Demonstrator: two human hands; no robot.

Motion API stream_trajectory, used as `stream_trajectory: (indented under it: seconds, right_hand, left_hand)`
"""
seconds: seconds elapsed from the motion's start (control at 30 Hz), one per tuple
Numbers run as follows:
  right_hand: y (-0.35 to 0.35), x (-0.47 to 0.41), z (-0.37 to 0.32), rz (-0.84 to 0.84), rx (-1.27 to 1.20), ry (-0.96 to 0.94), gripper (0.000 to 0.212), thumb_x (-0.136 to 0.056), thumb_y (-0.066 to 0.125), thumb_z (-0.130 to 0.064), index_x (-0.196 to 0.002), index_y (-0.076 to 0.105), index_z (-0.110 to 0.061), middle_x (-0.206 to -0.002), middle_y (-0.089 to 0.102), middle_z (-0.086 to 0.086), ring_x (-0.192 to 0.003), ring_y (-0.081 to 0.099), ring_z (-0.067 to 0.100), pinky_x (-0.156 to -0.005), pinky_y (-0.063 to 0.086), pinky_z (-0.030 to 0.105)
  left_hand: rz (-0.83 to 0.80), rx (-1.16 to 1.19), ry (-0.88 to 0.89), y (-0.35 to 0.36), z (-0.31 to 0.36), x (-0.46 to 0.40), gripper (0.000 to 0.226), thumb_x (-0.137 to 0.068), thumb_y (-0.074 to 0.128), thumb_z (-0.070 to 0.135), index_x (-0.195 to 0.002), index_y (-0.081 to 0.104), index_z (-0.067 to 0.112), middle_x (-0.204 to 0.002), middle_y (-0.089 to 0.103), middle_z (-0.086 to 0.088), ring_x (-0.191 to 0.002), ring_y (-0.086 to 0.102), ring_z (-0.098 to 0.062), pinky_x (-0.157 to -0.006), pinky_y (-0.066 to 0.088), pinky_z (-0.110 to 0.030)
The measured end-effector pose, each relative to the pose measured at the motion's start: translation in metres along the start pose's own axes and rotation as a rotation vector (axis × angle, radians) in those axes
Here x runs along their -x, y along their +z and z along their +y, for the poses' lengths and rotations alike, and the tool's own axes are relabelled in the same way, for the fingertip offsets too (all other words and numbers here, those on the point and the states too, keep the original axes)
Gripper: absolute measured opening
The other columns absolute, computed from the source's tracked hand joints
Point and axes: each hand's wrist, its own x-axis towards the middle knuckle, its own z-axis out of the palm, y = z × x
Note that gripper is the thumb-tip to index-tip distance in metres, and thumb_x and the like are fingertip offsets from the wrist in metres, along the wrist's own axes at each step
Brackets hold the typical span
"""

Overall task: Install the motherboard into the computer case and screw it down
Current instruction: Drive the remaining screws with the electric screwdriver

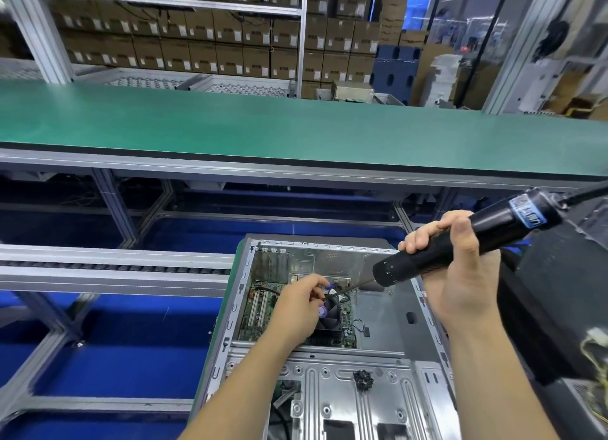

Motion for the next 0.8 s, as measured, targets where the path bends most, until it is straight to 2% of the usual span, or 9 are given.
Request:
stream_trajectory:
  seconds: [0.13, 0.27, 0.33, 0.4, 0.47, 0.57, 0.7, 0.8]
  right_hand:
    - [0.002, 0.002, -0.006, -0.049, 0.037, -0.002, 0.041, -0.078, 0.083, -0.052, -0.087, 0.058, -0.02, -0.065, 0.058, 0.007, -0.062, 0.058, 0.027, -0.073, 0.05, 0.047]
    - [0.009, 0.006, -0.006, -0.025, 0.08, -0.069, 0.01, -0.084, 0.069, -0.035, -0.081, 0.063, -0.028, -0.063, 0.06, 0.006, -0.061, 0.059, 0.028, -0.075, 0.047, 0.049]
    - [0.013, 0.008, -0.006, -0.024, 0.08, -0.071, 0.012, -0.083, 0.072, -0.037, -0.081, 0.064, -0.029, -0.062, 0.061, 0.006, -0.061, 0.059, 0.028, -0.075, 0.047, 0.048]
    - [0.016, 0.009, -0.006, -0.013, 0.085, -0.071, 0.026, -0.078, 0.082, -0.049, -0.081, 0.065, -0.03, -0.063, 0.061, 0.007, -0.062, 0.059, 0.029, -0.074, 0.048, 0.046]
    - [0.019, 0.008, -0.005, 0.001, 0.095, -0.076, 0.034, -0.074, 0.084, -0.057, -0.081, 0.065, -0.03, -0.063, 0.06, 0.007, -0.062, 0.058, 0.029, -0.073, 0.048, 0.046]
    - [0.021, 0.004, 0.0, 0.009, 0.09, -0.073, 0.028, -0.078, 0.083, -0.052, -0.081, 0.065, -0.03, -0.063, 0.061, 0.007, -0.061, 0.059, 0.029, -0.072, 0.049, 0.046]
    - [0.03, -0.003, 0.012, -0.001, 0.139, -0.059, 0.029, -0.076, 0.083, -0.057, -0.078, 0.066, -0.033, -0.064, 0.063, 0.005, -0.062, 0.06, 0.028, -0.07, 0.053, 0.043]
    - [0.038, -0.008, 0.028, -0.007, 0.203, -0.055, 0.02, -0.08, 0.08, -0.049, -0.075, 0.068, -0.034, -0.063, 0.064, 0.001, -0.065, 0.062, 0.027, -0.074, 0.053, 0.047]
  left_hand:
    - [-0.032, -0.054, 0.035, 0.003, -0.001, 0.001, 0.038, -0.089, 0.054, -0.008, -0.105, 0.064, 0.025, -0.089, 0.062, 0.006, -0.074, 0.052, -0.002, -0.064, 0.04, -0.007]
    - [-0.027, -0.064, 0.04, 0.004, 0.0, 0.002, 0.038, -0.09, 0.054, -0.006, -0.108, 0.064, 0.026, -0.088, 0.061, 0.009, -0.077, 0.055, -0.006, -0.065, 0.042, -0.007]
    - [-0.011, -0.046, 0.034, 0.003, 0.0, 0.002, 0.039, -0.089, 0.055, -0.007, -0.107, 0.064, 0.026, -0.087, 0.063, 0.007, -0.078, 0.056, -0.009, -0.067, 0.043, -0.01]
    - [-0.003, -0.022, 0.024, 0.003, -0.001, 0.002, 0.04, -0.088, 0.054, -0.008, -0.104, 0.064, 0.027, -0.087, 0.063, 0.006, -0.077, 0.057, -0.009, -0.068, 0.045, -0.012]
    - [0.002, -0.002, 0.009, 0.003, -0.001, 0.001, 0.04, -0.087, 0.055, -0.009, -0.1, 0.063, 0.028, -0.086, 0.063, 0.005, -0.074, 0.055, -0.007, -0.067, 0.045, -0.011]
    - [0.028, -0.002, -0.019, 0.002, -0.003, -0.003, 0.034, -0.084, 0.065, -0.006, -0.096, 0.064, 0.026, -0.085, 0.062, 0.006, -0.071, 0.054, -0.005, -0.068, 0.045, -0.009]
    - [0.063, -0.117, -0.034, -0.002, -0.009, -0.014, 0.027, -0.085, 0.069, 0.001, -0.095, 0.067, 0.026, -0.084, 0.062, 0.011, -0.073, 0.055, -0.001, -0.066, 0.044, -0.007]
    - [0.06, -0.252, -0.021, -0.007, -0.014, -0.02, 0.028, -0.087, 0.065, 0.005, -0.103, 0.069, 0.027, -0.087, 0.063, 0.014, -0.081, 0.059, -0.007, -0.076, 0.051, -0.022]
